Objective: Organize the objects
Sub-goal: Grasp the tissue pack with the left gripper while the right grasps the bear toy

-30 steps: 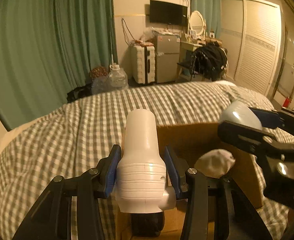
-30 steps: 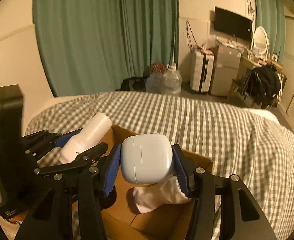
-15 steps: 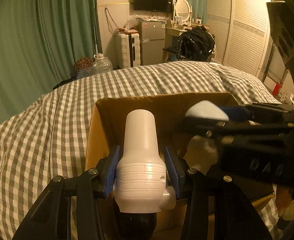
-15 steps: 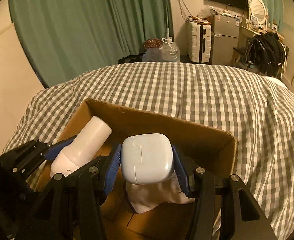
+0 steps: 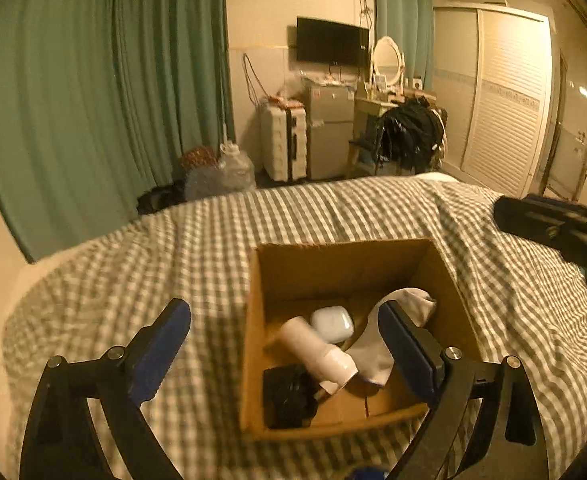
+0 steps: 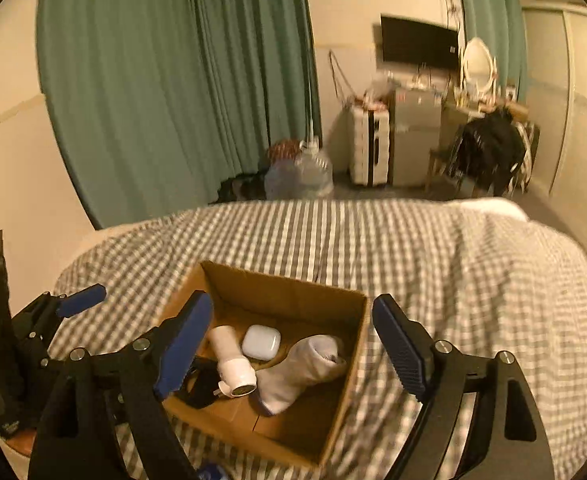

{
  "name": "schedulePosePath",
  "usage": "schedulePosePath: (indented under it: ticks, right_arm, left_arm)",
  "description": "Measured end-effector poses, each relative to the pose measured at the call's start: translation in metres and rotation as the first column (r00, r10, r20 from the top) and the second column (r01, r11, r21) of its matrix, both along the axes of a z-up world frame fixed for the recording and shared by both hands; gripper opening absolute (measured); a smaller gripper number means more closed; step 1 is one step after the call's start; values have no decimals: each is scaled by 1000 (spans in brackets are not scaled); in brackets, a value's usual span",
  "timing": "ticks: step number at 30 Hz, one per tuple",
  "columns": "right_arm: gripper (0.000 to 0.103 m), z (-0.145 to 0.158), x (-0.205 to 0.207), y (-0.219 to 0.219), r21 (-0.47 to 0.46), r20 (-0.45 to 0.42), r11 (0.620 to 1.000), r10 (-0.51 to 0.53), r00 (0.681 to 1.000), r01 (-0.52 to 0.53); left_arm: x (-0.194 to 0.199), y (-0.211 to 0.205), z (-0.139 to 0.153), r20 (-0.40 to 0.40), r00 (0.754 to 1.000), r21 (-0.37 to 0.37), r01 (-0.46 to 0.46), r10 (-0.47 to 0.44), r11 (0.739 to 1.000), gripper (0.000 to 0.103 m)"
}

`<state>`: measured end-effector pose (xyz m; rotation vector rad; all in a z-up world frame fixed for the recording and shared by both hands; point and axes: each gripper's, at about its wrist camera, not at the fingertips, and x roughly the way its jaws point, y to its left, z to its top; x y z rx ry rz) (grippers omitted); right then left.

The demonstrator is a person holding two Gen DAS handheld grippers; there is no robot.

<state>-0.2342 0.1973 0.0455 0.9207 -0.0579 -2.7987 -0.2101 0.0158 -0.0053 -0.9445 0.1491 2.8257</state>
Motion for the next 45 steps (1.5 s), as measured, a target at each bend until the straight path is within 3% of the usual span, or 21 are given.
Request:
schedulePosePath:
  ticks: [9,15,20,24,32,42,43,44,45]
  right_arm:
    - [88,65,106,-17,85,-107,995,62,992,-53]
    - [88,69,161,-30,113,-92,990,99,991,-88]
    - [88,25,193,-45,135,-22,986,101,995,-98]
    - [88,-37,208,-58,145,81,984,91,993,-102]
    - [88,-135,210,-93,110,285,971,175,943,-213]
    - [88,-178,195,-103,34,421,966,220,880,-258]
    - [87,-180,195,-104,29,433,963,230,871,-268]
    - [79,-184,196,-106,23,443,959,242,863,-281]
    - [62,-186,197,-108,17,450,956,254,856,-293]
  left_arm:
    - [85,-17,53,-62,997,-33,-44,41,999,99]
    - [138,-29,50,-50,997,-16,-65,64,998,99]
    - [177,-34,17,-22,990,-56,-141,140,988,99]
    - [200,-40,-16,-3,980,-57,-199,199,978,99]
    - [209,-50,-82,100,958,-106,-258,268,960,99]
    - [194,-49,-108,160,950,-116,-250,267,961,99]
    - [193,-49,-108,161,950,-120,-252,269,960,99]
    - [191,-48,-109,164,949,-120,-251,269,960,99]
    - [190,-48,-110,167,949,-122,-248,266,961,99]
